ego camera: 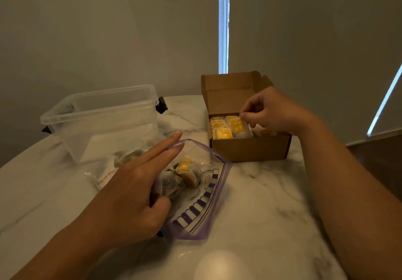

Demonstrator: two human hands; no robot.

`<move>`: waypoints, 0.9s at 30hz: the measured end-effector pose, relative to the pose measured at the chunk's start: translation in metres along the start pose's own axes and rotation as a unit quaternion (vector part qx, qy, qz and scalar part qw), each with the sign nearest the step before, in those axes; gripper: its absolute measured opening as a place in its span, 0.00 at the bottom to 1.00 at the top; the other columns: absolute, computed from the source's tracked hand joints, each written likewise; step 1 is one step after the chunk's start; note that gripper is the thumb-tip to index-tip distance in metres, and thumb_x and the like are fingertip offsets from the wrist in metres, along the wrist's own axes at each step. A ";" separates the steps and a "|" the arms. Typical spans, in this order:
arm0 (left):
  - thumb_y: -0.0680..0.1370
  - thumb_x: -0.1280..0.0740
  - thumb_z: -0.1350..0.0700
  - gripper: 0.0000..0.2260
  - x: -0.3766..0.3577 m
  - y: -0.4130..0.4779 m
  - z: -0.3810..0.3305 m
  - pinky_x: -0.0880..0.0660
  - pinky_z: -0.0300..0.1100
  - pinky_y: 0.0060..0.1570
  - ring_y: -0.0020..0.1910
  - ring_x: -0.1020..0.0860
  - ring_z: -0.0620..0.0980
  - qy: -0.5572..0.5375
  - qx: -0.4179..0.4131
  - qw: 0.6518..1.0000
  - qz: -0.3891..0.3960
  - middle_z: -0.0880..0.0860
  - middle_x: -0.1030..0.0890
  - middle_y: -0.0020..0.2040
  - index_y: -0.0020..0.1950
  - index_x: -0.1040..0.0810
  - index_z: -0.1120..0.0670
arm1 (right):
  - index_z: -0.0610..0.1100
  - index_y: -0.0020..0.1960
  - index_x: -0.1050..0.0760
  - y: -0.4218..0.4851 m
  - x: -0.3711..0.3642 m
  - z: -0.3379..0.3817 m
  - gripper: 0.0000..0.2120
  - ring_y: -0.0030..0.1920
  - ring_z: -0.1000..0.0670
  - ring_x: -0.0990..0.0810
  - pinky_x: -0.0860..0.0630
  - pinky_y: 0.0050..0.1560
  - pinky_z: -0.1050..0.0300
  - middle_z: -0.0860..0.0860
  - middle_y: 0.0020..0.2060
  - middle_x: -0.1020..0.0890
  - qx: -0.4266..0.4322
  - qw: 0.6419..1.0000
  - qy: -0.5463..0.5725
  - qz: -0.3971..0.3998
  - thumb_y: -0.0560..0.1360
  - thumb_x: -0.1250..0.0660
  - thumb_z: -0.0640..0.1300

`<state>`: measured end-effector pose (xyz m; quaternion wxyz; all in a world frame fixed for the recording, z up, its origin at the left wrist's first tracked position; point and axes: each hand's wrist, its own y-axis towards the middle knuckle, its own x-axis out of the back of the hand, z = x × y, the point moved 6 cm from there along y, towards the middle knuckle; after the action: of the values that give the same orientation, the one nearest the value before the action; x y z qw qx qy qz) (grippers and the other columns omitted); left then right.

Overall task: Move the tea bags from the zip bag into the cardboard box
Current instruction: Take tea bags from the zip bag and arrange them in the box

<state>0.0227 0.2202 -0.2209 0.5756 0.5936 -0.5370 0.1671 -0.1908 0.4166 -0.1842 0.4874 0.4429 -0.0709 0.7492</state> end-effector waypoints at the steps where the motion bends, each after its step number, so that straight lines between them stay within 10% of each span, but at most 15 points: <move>1: 0.67 0.37 0.58 0.36 0.000 0.000 0.000 0.33 0.27 0.44 0.63 0.35 0.40 -0.006 0.002 1.000 0.003 0.38 0.40 0.78 0.77 0.34 0.49 | 0.43 0.44 0.16 0.001 0.001 -0.003 0.03 0.31 0.60 0.21 0.29 0.31 0.70 0.53 0.33 0.18 -0.004 1.000 -0.023 -0.006 0.75 0.29 0.40; 4: 0.68 0.39 0.54 0.35 0.001 0.000 -0.002 0.30 0.30 0.52 0.60 0.24 0.33 -0.015 0.006 1.000 0.010 0.36 0.40 0.78 0.77 0.34 0.48 | 0.46 0.45 0.16 0.006 0.004 -0.014 0.02 0.39 0.58 0.20 0.28 0.36 0.65 0.54 0.38 0.17 -0.023 0.994 -0.107 -0.019 0.73 0.28 0.42; 8: 0.66 0.35 0.60 0.36 -0.003 0.001 -0.003 0.32 0.22 0.35 0.30 0.26 0.35 -0.019 0.015 0.999 0.031 0.38 0.38 0.78 0.76 0.32 0.51 | 0.45 0.49 0.16 0.007 0.007 -0.023 0.06 0.41 0.55 0.22 0.29 0.37 0.64 0.50 0.45 0.16 -0.041 0.984 -0.164 -0.063 0.73 0.28 0.41; 13: 0.66 0.35 0.60 0.36 -0.002 0.001 -0.004 0.33 0.21 0.37 0.41 0.26 0.26 -0.011 0.019 0.999 0.041 0.40 0.38 0.78 0.76 0.32 0.52 | 0.48 0.52 0.17 -0.015 0.017 0.004 0.07 0.38 0.62 0.23 0.31 0.37 0.71 0.55 0.42 0.17 0.001 0.985 -0.119 -0.126 0.74 0.27 0.44; 21: 0.66 0.36 0.58 0.36 -0.001 0.003 0.002 0.32 0.35 0.46 0.62 0.37 0.56 0.015 0.033 0.999 0.001 0.41 0.39 0.79 0.77 0.33 0.53 | 0.50 0.49 0.17 -0.098 -0.027 0.098 0.06 0.42 0.59 0.17 0.20 0.43 0.65 0.58 0.40 0.16 0.121 0.988 0.099 -0.007 0.72 0.27 0.43; 27: 0.66 0.36 0.58 0.36 -0.002 0.005 0.000 0.34 0.27 0.47 0.60 0.34 0.54 0.018 0.027 0.999 0.003 0.44 0.39 0.79 0.76 0.32 0.55 | 0.49 0.53 0.18 -0.110 -0.090 0.128 0.07 0.45 0.55 0.21 0.21 0.48 0.56 0.53 0.46 0.17 0.184 0.978 -0.086 0.050 0.76 0.31 0.46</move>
<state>0.0181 0.2225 -0.2203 0.5687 0.6044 -0.5231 0.1939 -0.0153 0.3438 -0.2094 0.3517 0.5835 0.0050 0.7320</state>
